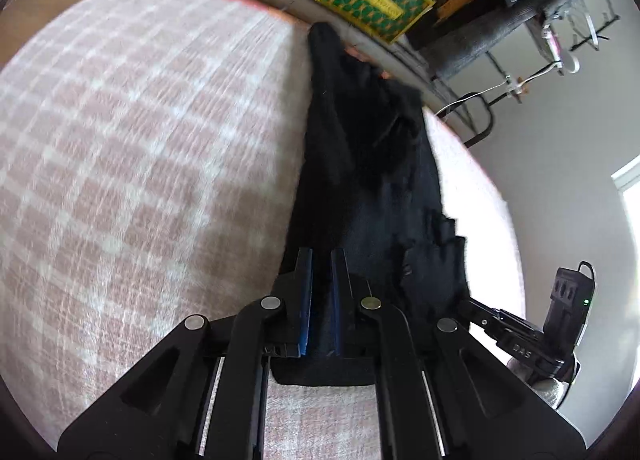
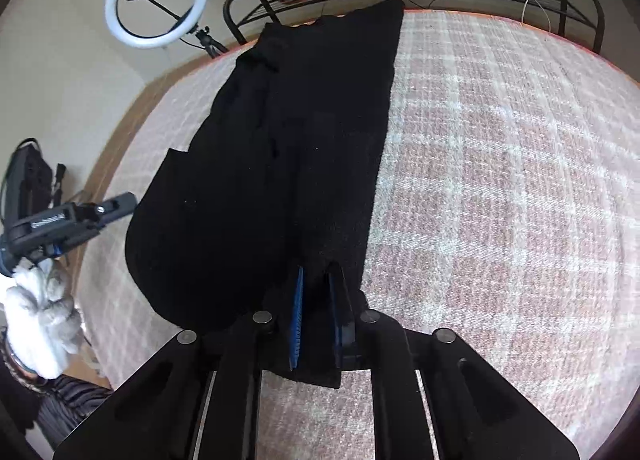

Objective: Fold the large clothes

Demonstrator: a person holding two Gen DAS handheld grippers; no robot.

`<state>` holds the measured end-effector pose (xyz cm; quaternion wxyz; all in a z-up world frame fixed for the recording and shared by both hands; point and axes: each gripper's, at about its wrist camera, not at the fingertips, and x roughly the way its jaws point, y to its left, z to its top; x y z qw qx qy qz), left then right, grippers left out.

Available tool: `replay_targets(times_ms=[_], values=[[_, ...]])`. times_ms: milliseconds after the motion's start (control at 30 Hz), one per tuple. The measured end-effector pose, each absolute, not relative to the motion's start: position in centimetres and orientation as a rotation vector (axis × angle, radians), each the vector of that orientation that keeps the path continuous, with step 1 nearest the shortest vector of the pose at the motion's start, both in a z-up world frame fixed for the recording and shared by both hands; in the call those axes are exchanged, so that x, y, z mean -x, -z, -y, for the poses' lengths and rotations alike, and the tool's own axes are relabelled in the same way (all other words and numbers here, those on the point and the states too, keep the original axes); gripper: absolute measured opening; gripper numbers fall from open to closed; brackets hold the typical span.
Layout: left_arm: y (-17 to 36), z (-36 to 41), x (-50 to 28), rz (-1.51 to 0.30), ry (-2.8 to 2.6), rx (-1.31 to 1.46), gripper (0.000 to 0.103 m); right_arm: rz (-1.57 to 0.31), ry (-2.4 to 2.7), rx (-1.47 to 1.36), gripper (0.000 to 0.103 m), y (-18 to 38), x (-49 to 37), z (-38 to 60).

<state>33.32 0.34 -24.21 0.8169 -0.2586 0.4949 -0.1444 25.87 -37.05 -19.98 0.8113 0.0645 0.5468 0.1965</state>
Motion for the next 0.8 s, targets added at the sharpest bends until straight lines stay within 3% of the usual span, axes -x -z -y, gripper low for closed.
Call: replay_targets(times_ms=[200, 400, 700, 767, 800], values=[[24.9, 1.5, -33.8, -1.066, 0.405, 0.556, 0.005, -0.994, -0.488, -0.099, 0.013, 16.8, -24.5, 35.7], [28.8, 1.9, -35.4, -1.163, 0.310, 0.515, 0.005, -1.136, -0.442, -0.052, 0.013, 20.8, -26.1, 34.8], [25.6, -0.5, -38.0, -1.099, 0.290, 0.553, 0.005, -1.066, -0.469, -0.057, 0.014, 18.4, -25.7, 36.1], [24.9, -1.2, -39.1, -1.077, 0.291, 0.558, 0.005, -1.009, -0.462, -0.068, 0.022, 17.2, -25.9, 36.7], [24.5, -1.5, -39.6, -1.067, 0.291, 0.560, 0.005, -0.994, -0.455, -0.069, 0.033, 16.8, -26.2, 36.9]])
